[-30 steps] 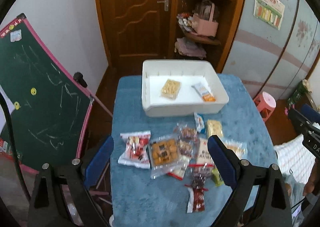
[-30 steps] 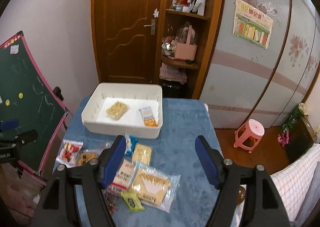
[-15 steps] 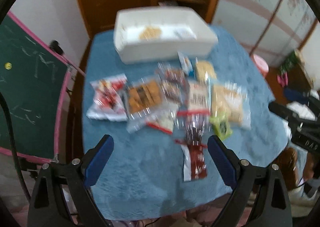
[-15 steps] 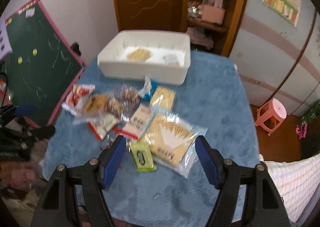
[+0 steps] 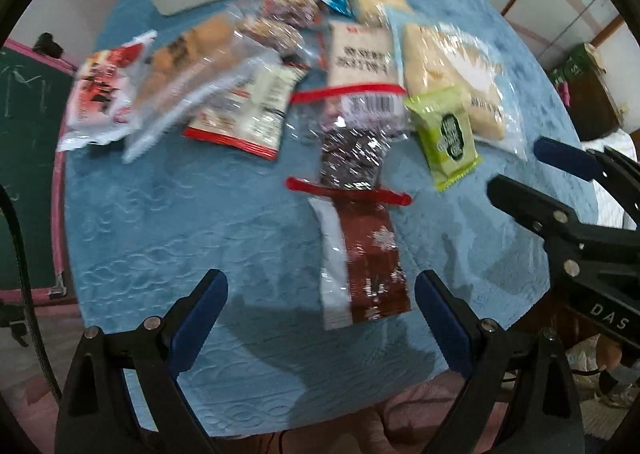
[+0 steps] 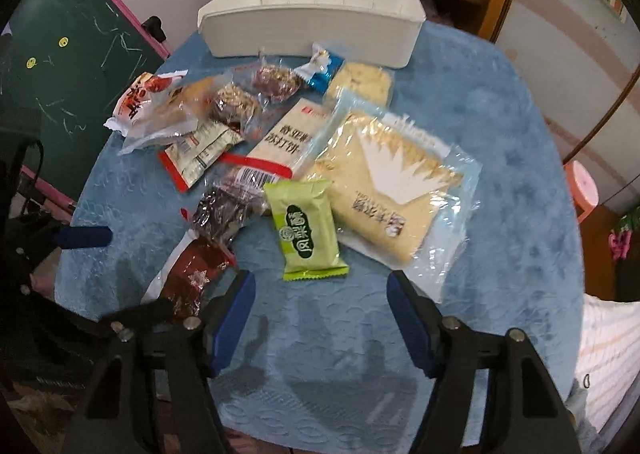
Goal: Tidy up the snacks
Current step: 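Grasp the green pastry with the right tool while the left tool grasps the dark red snack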
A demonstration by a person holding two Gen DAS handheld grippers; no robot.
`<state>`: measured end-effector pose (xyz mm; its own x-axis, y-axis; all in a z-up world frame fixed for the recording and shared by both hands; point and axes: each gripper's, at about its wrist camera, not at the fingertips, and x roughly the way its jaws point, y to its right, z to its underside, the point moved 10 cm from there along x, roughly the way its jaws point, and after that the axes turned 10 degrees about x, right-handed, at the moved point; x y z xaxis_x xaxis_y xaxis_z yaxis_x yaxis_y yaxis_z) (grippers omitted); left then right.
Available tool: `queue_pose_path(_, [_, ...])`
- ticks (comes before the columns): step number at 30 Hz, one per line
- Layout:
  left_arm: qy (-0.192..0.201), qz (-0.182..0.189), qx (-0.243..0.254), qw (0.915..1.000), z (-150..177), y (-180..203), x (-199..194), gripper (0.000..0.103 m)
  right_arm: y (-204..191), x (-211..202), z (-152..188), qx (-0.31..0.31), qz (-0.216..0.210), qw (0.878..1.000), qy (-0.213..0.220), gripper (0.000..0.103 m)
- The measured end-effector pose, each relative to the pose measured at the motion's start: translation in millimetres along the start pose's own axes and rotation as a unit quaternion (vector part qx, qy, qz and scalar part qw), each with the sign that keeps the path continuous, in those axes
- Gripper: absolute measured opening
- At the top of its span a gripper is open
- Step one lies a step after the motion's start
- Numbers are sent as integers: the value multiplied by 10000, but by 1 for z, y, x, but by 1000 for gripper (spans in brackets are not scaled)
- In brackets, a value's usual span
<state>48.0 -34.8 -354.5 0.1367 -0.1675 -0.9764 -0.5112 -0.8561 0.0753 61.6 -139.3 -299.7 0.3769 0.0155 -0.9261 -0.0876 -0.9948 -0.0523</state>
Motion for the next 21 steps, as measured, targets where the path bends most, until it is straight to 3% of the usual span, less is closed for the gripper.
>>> queue_pose_path(7, [-199, 159, -154, 9996, -2, 6, 31, 94, -7, 25, -7, 103, -191, 9995, -249, 57])
queue_pose_path(15, [-192, 72, -325, 9993, -10, -2, 45, 82, -14, 53, -9, 115, -166, 9984, -521, 50])
queue_pose_path(18, [-119, 10, -360, 9993, -8, -13, 37, 61, -13, 61, -8, 82, -86, 9982, -586, 42])
queue_pose_path(19, [-79, 48, -392, 9992, -7, -16, 33, 50, -13, 62, -7, 85, -107, 9980, -612, 42])
queue_pose_path(21, [-35, 175, -459, 9988, -6, -21, 29, 48, -13, 62, -7, 100, -162, 9978, -627, 40])
